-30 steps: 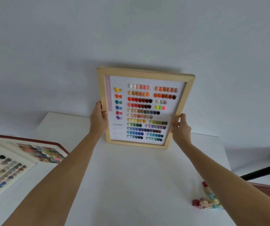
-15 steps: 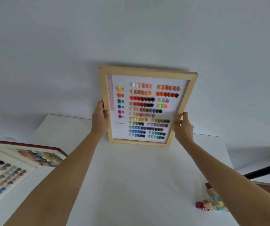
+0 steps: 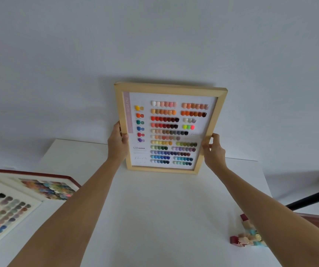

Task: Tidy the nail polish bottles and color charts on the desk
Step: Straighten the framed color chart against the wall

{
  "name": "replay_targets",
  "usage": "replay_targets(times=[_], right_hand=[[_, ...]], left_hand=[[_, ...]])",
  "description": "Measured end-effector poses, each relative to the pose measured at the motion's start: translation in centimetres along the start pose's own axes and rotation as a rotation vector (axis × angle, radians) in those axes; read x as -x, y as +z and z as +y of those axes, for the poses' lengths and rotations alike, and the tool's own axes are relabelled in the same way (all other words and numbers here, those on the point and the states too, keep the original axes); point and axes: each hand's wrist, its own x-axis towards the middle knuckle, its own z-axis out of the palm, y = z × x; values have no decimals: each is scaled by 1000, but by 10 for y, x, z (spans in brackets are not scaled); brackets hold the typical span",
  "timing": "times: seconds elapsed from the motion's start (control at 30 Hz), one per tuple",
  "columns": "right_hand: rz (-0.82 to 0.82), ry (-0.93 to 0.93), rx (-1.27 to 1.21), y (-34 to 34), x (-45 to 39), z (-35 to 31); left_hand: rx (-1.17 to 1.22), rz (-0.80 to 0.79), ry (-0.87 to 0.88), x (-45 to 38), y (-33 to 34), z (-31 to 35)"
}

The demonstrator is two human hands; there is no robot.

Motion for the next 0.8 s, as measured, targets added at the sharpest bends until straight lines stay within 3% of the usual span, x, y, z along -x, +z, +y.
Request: replay_targets(times=[0.23, 0.6, 0.8], right_hand=[[-61, 5, 55, -10, 7, -5], [-82, 66, 50, -18, 20, -14], [-173, 83, 104, -22, 19, -18]], left_hand=[[16, 12, -30, 8, -1, 8], [-49, -160, -160, 7, -8, 17], [-60, -203, -179, 10, -8, 18]])
